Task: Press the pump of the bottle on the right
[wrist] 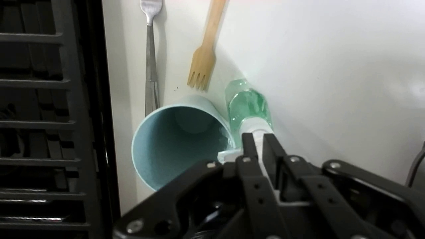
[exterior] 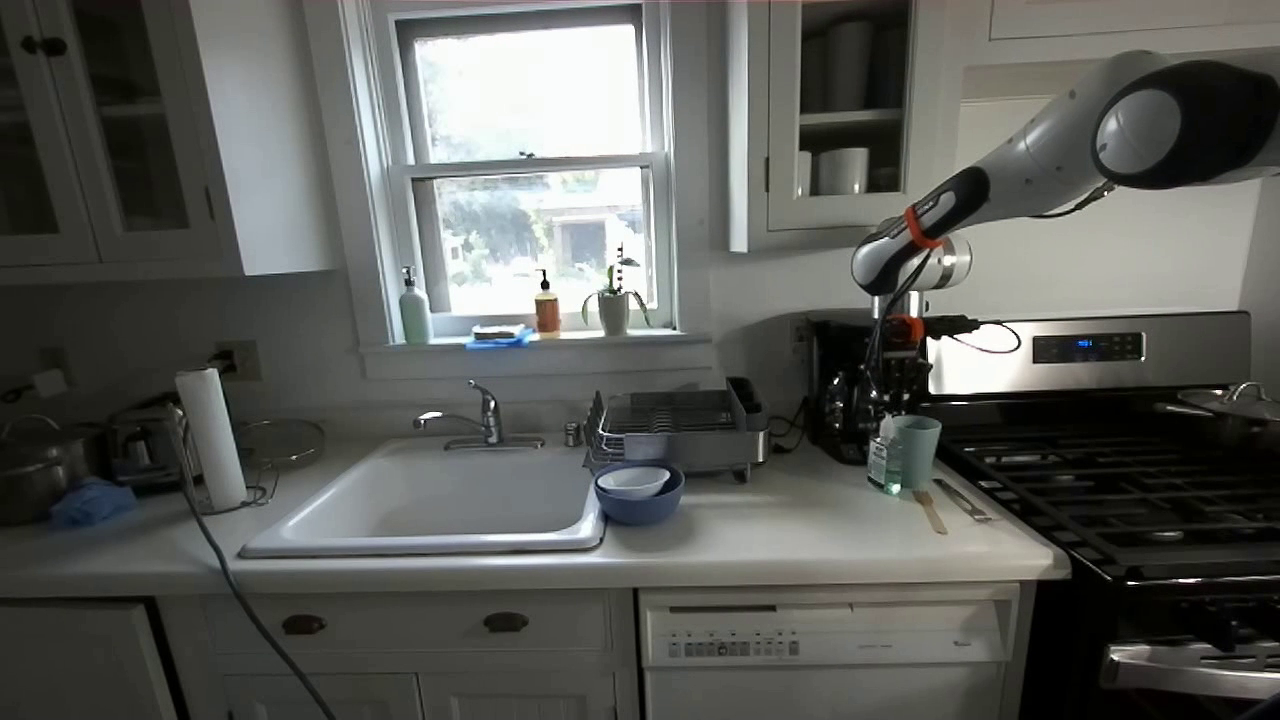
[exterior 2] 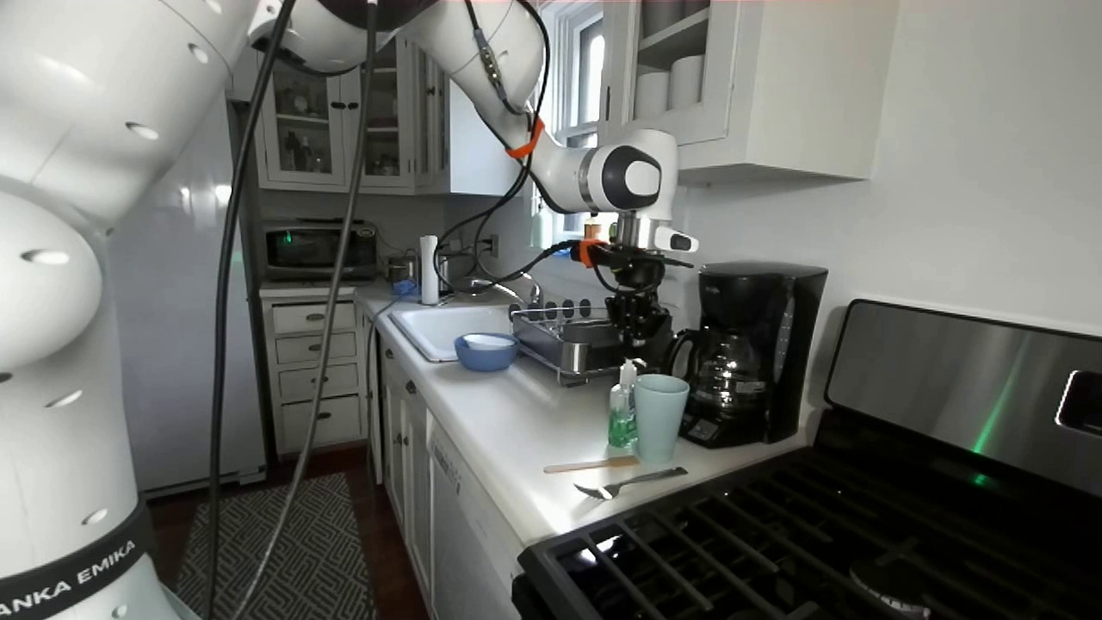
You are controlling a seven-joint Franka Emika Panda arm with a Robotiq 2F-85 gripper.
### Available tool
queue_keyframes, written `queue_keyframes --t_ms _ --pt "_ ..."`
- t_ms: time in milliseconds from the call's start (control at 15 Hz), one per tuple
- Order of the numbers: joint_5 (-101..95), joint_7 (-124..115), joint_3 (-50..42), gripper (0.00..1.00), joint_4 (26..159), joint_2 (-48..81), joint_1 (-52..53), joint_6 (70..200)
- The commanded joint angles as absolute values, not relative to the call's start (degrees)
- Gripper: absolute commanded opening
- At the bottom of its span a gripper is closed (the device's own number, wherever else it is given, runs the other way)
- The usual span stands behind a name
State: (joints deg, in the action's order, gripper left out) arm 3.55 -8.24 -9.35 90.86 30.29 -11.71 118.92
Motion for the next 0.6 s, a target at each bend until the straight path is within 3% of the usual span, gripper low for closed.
queue_keyframes --t_ms 0,400,533 --pt "4.87 -7.09 -9.01 0.45 90.91 31.07 -13.03 115.72" --pt "5.30 -5.95 -9.18 0.88 93.16 27.55 -14.15 115.01" --pt "5.57 -5.73 -9.24 0.99 93.46 26.66 -14.34 115.11"
